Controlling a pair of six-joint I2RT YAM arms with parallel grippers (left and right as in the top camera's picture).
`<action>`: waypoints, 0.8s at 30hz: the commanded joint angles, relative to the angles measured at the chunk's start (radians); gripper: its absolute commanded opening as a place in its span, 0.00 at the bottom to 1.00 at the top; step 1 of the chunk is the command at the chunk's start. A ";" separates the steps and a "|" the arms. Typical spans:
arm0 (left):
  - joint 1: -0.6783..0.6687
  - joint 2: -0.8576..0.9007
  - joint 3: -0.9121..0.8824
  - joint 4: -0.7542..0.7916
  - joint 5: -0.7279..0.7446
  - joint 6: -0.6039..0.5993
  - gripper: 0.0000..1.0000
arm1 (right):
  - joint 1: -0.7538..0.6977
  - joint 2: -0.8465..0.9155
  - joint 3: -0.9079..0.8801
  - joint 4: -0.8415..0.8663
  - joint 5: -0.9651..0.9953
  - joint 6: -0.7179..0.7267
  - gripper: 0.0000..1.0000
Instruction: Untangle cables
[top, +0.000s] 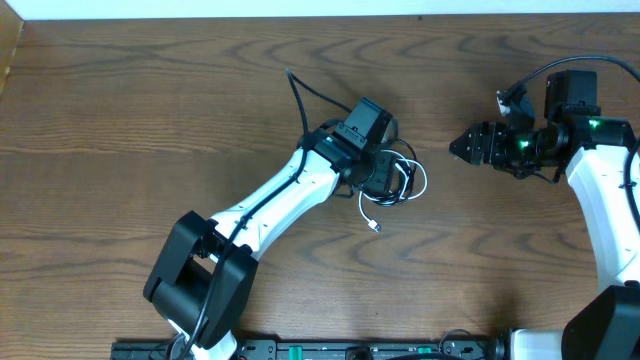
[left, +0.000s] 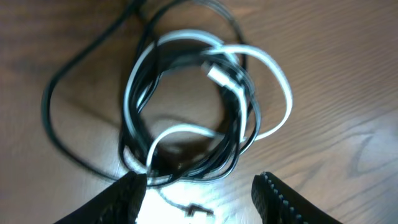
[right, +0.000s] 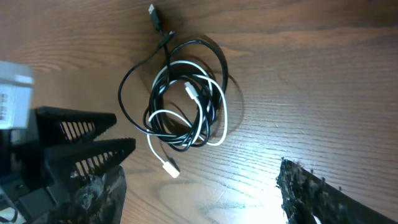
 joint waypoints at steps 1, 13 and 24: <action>-0.031 0.027 -0.001 0.053 0.016 0.103 0.58 | 0.000 0.000 0.006 -0.003 0.023 -0.014 0.76; -0.052 0.194 -0.001 0.112 0.123 0.181 0.44 | 0.000 0.000 0.005 -0.006 0.048 -0.014 0.78; -0.069 0.292 -0.001 0.103 0.117 0.199 0.20 | 0.002 0.000 0.005 -0.006 0.049 -0.014 0.79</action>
